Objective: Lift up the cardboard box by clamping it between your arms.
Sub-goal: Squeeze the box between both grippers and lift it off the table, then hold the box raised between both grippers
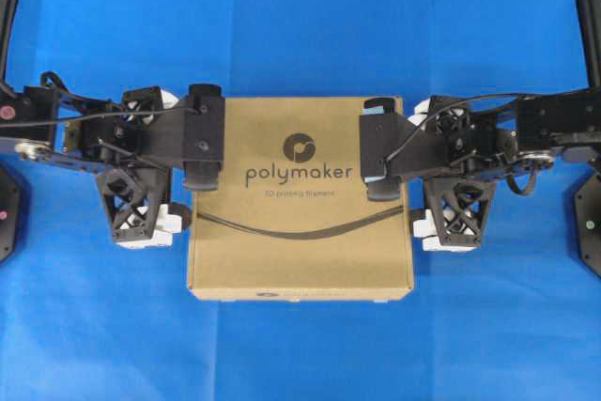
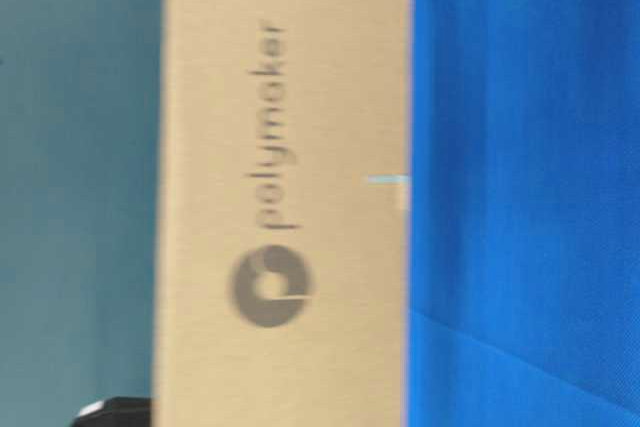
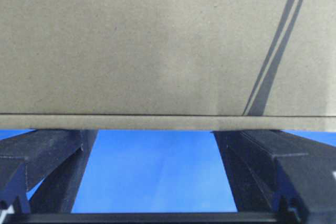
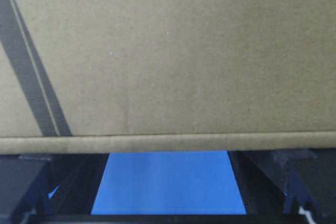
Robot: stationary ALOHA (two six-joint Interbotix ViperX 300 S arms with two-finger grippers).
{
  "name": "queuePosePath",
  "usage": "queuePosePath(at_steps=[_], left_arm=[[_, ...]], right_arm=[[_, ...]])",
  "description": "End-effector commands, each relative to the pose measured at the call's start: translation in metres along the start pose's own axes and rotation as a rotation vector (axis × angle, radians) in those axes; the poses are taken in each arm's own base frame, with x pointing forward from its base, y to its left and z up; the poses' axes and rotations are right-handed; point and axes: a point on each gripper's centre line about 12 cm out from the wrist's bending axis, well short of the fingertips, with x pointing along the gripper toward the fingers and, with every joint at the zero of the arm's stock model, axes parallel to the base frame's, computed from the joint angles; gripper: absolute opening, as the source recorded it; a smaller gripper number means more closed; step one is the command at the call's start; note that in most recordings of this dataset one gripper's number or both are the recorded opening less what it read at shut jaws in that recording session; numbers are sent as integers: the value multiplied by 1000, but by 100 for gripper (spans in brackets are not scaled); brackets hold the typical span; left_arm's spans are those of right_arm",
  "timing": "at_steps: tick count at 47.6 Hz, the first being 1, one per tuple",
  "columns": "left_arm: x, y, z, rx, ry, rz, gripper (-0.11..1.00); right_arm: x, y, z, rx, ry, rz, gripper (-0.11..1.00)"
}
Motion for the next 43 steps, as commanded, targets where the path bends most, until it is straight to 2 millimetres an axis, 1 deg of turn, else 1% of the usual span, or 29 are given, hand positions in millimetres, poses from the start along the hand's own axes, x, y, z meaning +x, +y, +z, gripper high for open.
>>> queuePosePath(at_steps=[1, 9, 20, 29, 33, 43], left_arm=[[-32, 0, 36, -11, -138, -1, 84], [-56, 1, 53, -11, -176, 1, 84], [-80, 0, 73, -1, -181, 1, 84], [-90, 0, 87, 2, -195, 2, 84], [-91, -1, 91, 4, -186, 0, 84], [-91, -4, 93, 7, -167, -6, 84]], right_arm=[[-34, 5, 30, 14, -120, 14, 99], [-57, 10, 38, 10, -120, 27, 99], [-81, 15, 41, 63, -121, 36, 99], [-96, 18, 43, 57, -152, 43, 99], [-101, 18, 44, 54, -159, 41, 99], [-99, 17, 43, 50, -152, 33, 99]])
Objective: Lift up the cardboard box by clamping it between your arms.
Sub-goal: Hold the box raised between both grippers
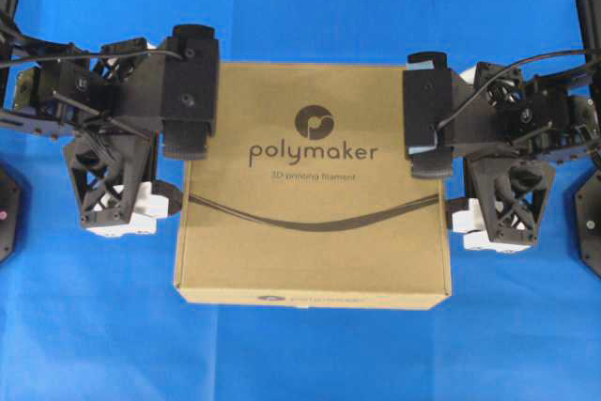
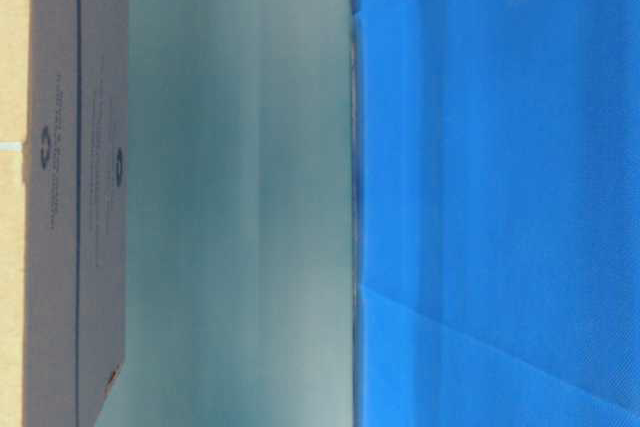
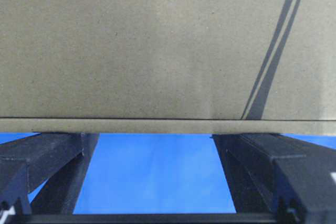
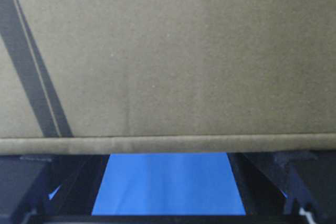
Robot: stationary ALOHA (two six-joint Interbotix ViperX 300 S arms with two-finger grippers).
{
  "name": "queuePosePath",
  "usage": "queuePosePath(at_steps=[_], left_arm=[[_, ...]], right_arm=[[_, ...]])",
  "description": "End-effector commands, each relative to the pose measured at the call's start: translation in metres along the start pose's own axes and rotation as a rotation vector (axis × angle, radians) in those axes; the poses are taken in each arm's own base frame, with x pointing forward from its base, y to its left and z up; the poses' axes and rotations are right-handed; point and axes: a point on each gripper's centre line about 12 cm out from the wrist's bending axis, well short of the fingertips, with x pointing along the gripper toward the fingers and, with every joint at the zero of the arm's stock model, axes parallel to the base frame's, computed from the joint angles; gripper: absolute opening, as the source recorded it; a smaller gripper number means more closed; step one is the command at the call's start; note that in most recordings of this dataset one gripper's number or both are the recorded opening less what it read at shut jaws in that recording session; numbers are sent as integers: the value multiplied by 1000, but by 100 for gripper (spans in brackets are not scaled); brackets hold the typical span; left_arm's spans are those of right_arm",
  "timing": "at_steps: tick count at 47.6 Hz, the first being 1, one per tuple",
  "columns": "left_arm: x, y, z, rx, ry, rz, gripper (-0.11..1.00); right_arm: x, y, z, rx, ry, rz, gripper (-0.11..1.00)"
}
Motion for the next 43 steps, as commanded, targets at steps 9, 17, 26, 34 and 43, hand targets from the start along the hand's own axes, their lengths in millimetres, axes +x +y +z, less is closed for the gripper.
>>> queuePosePath(at_steps=[9, 17, 26, 34, 43], left_arm=[[-14, 3, 29, -7, -113, 10, 84], [-11, 3, 25, -8, -103, 9, 84], [7, 8, 13, -10, -86, 21, 84], [25, 6, 3, -8, -96, 19, 84], [52, 6, -12, -5, -58, 17, 84]], right_arm=[[-12, 3, 21, 11, -86, 6, 99], [-8, 2, 17, 10, -78, 6, 99], [2, -3, 10, -11, -62, -32, 99], [21, -5, 1, -22, -53, -41, 99], [55, -7, -14, -22, -47, -41, 99]])
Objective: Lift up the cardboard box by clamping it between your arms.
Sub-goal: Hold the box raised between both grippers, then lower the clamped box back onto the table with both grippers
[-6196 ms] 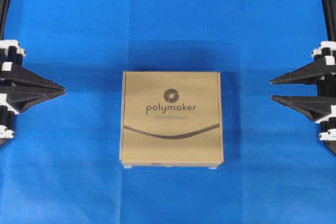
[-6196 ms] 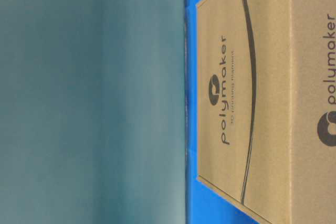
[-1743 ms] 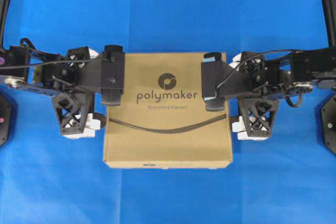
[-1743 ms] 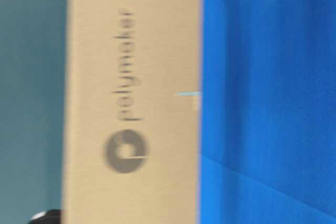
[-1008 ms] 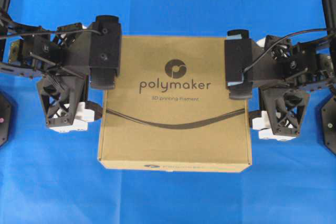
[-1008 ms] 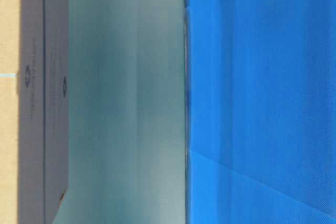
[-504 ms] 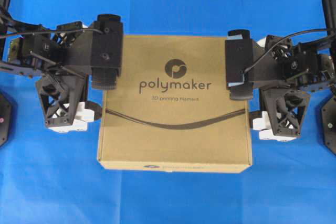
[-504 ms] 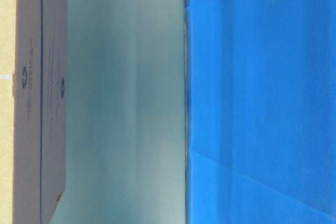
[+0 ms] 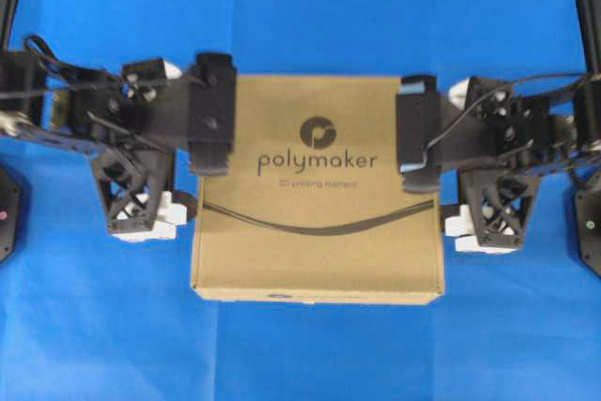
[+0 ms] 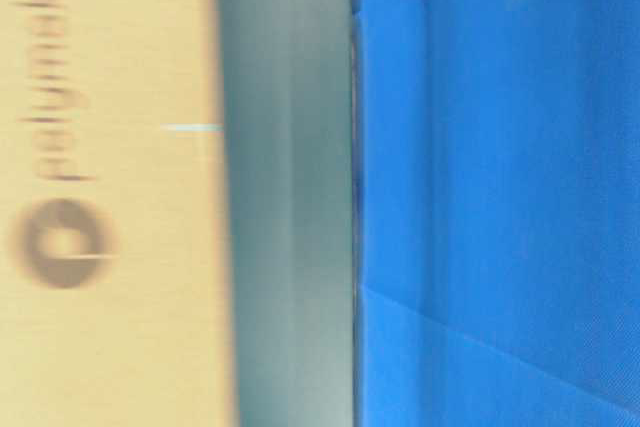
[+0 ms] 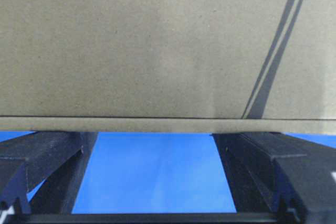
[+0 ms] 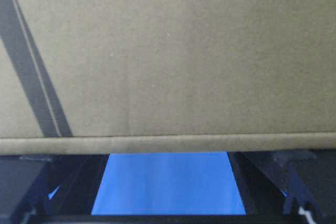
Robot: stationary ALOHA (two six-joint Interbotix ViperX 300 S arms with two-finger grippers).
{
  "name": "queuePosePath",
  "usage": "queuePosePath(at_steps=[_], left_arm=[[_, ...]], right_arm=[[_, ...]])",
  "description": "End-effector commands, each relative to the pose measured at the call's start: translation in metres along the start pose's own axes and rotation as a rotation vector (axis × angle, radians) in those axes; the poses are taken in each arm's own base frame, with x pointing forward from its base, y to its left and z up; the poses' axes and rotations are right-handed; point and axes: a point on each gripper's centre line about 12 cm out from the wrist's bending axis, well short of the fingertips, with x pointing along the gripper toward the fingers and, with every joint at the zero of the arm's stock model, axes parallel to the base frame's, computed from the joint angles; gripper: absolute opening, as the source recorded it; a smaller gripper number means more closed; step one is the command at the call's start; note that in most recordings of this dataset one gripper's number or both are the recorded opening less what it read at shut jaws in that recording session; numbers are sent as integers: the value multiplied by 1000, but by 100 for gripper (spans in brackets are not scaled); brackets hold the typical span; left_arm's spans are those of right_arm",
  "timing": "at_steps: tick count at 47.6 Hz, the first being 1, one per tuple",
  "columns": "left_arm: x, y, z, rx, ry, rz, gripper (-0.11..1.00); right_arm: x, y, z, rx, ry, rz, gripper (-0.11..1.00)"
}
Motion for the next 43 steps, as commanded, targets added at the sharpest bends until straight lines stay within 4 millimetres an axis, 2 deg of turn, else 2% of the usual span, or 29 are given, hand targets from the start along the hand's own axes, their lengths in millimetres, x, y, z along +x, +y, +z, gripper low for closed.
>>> queuePosePath(at_steps=[1, 12, 24, 32, 43], left_arm=[[4, 3, 16, -8, -110, 5, 84], [43, 3, 1, -9, -72, 6, 85], [84, 5, -25, -8, 4, 9, 84], [101, 12, -37, 17, 23, 19, 85], [112, 18, -51, 13, 47, 27, 85]], right_arm=[[13, 0, 13, 1, -94, 0, 99], [51, 0, -1, -13, -84, 0, 99], [86, -2, -16, -18, -48, -3, 99], [103, -7, -21, -5, -58, -8, 99], [117, -10, -24, 0, -57, -12, 99]])
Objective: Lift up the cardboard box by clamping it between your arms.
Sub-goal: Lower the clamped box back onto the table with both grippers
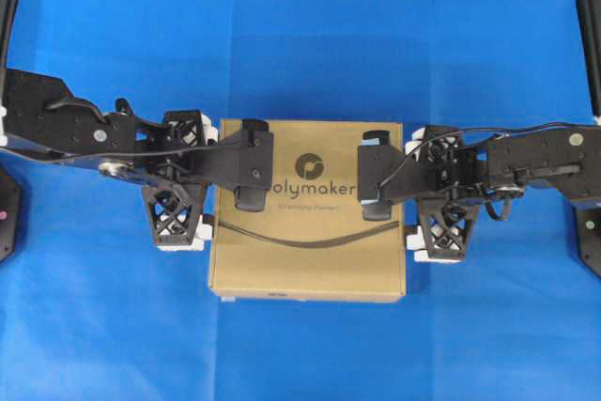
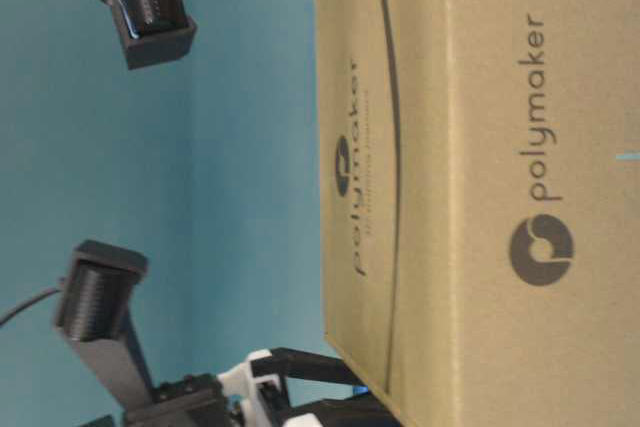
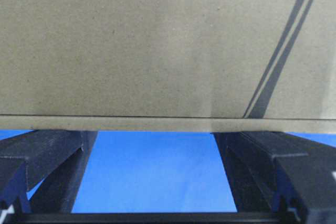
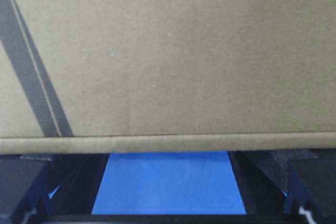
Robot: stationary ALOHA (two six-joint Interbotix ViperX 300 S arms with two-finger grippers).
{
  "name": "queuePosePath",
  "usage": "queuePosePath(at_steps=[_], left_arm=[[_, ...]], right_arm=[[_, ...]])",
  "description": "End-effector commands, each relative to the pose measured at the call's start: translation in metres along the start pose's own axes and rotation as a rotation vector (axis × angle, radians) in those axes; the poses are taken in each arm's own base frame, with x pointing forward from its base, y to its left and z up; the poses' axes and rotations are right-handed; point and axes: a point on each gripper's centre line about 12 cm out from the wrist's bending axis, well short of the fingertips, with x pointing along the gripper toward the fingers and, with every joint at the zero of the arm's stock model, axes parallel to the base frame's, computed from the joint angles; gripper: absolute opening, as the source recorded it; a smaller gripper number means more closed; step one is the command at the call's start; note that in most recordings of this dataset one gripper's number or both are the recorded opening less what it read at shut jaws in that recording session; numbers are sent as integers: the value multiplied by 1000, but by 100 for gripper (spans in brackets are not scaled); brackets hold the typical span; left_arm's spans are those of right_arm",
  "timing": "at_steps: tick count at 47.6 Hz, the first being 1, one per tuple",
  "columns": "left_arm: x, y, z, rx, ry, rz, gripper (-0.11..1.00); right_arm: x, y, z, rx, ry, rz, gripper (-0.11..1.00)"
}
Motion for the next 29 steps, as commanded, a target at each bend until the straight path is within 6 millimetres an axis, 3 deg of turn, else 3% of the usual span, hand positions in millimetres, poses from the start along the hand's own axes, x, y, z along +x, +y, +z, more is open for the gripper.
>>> queuePosePath(at_steps=[1, 20, 29], left_arm=[[-5, 6, 17, -25, -108, 12, 84], [29, 8, 2, -34, -65, 11, 85], [34, 8, 0, -33, -50, 10, 85]], right_arm=[[-5, 2, 18, -10, -97, 5, 99], [29, -1, 2, 0, -63, 2, 99], [36, -7, -3, 13, -46, -4, 99]])
